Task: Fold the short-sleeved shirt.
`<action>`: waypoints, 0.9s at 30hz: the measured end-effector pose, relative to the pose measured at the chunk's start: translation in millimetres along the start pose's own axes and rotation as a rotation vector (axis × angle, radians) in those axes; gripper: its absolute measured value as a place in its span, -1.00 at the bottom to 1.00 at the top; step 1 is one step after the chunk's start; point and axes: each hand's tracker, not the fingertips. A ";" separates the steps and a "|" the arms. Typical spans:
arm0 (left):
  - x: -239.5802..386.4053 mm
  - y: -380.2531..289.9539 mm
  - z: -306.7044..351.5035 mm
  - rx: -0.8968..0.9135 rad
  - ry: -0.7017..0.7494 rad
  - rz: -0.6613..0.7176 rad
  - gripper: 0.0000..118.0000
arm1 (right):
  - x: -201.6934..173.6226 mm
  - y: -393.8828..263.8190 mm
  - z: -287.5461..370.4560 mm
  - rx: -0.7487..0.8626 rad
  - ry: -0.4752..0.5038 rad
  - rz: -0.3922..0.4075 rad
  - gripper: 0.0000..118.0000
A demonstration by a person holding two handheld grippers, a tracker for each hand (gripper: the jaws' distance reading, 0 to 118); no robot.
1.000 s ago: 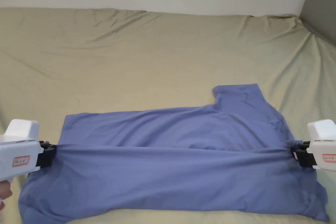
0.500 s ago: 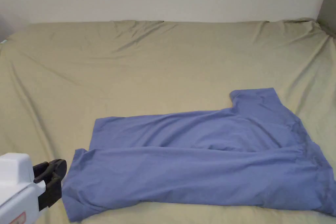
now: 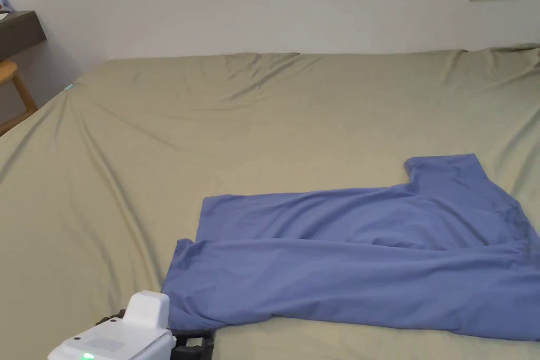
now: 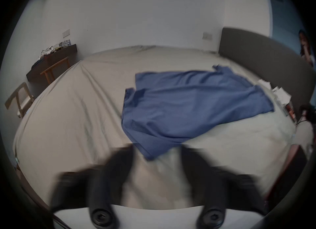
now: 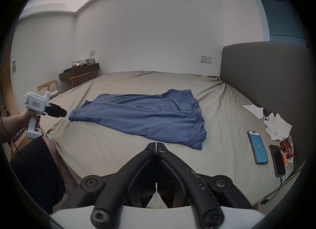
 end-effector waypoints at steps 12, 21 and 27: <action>0.8 40.6 -45.9 -0.110 -0.003 0.047 -0.07 | 1.1 -3.3 -12.3 -0.061 0.029 0.020 -0.97; -5.5 42.3 3.4 0.005 -0.003 0.024 -0.94 | 46.0 -3.1 -63.9 -0.137 -0.031 0.056 -0.97; 22.6 52.5 41.2 0.086 -0.055 -0.073 -0.95 | 88.8 12.7 -130.6 -0.214 -0.067 -0.056 -0.80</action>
